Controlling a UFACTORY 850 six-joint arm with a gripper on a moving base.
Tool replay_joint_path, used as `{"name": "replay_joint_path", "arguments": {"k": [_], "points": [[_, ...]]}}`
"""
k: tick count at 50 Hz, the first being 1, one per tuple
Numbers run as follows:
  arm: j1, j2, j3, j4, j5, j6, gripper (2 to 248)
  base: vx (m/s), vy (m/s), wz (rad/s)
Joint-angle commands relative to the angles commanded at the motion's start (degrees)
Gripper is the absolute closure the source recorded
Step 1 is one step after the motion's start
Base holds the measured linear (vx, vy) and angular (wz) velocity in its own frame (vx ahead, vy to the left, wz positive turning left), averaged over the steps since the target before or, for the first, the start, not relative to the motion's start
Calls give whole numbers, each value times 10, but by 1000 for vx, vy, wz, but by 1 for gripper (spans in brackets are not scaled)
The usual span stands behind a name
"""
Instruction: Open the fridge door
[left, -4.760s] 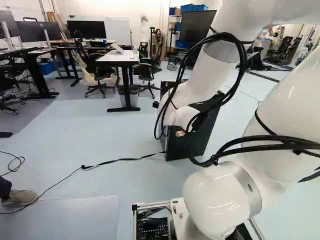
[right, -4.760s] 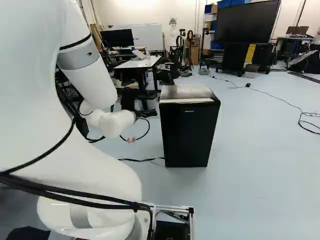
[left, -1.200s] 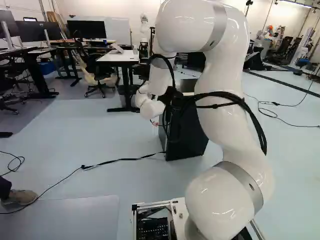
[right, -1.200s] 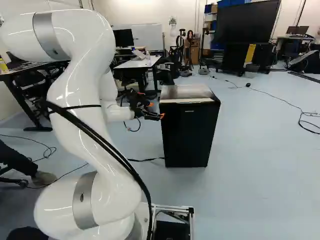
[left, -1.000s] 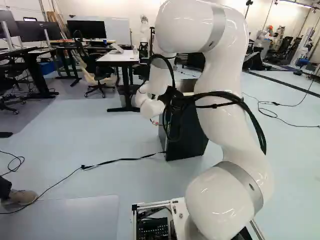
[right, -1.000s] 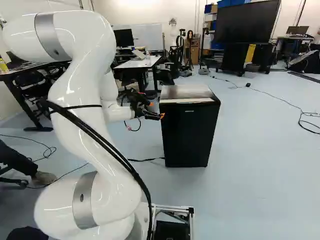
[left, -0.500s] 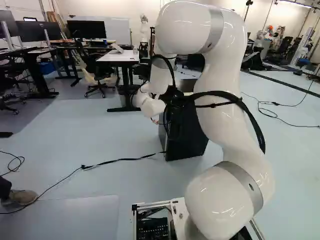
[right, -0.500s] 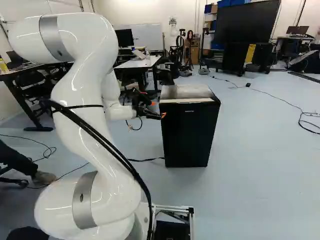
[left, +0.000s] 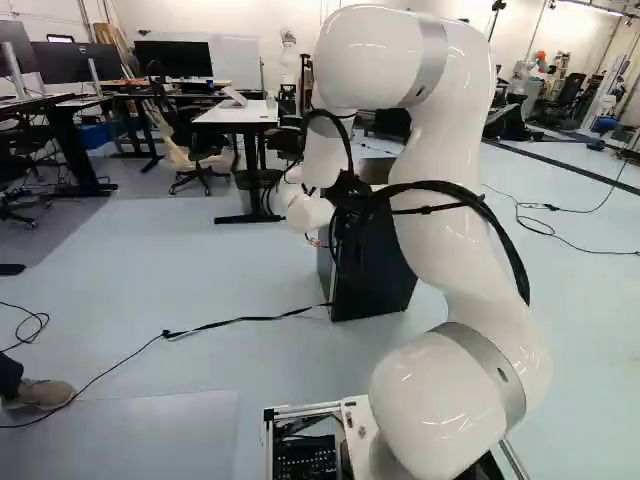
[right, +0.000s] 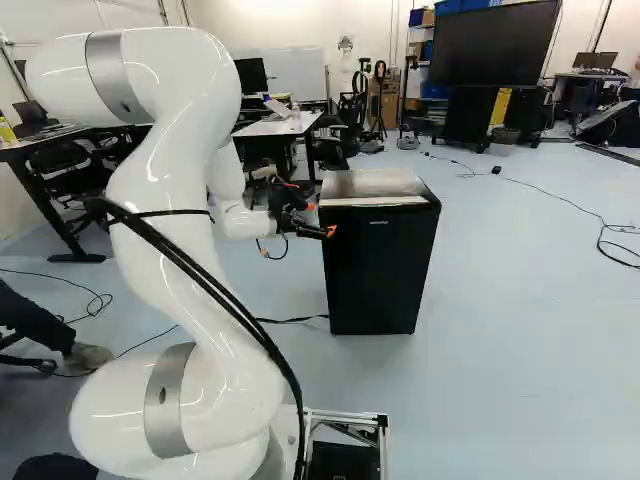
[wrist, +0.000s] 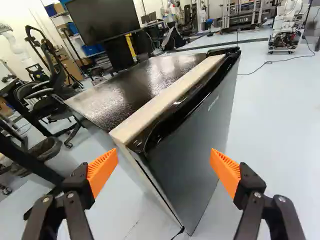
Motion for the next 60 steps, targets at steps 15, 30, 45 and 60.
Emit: {"name": "replay_joint_path", "arguments": {"k": [15, 30, 45, 60], "points": [[-11, 1, 2, 12, 0, 0, 3, 0, 0, 0], [-21, 24, 36, 25, 0, 0, 3, -1, 5, -6], [-30, 52, 79, 72, -8, 0, 3, -1, -3, 1], [-39, 78, 120, 155, -27, 0, 3, 0, 0, 0]]}}
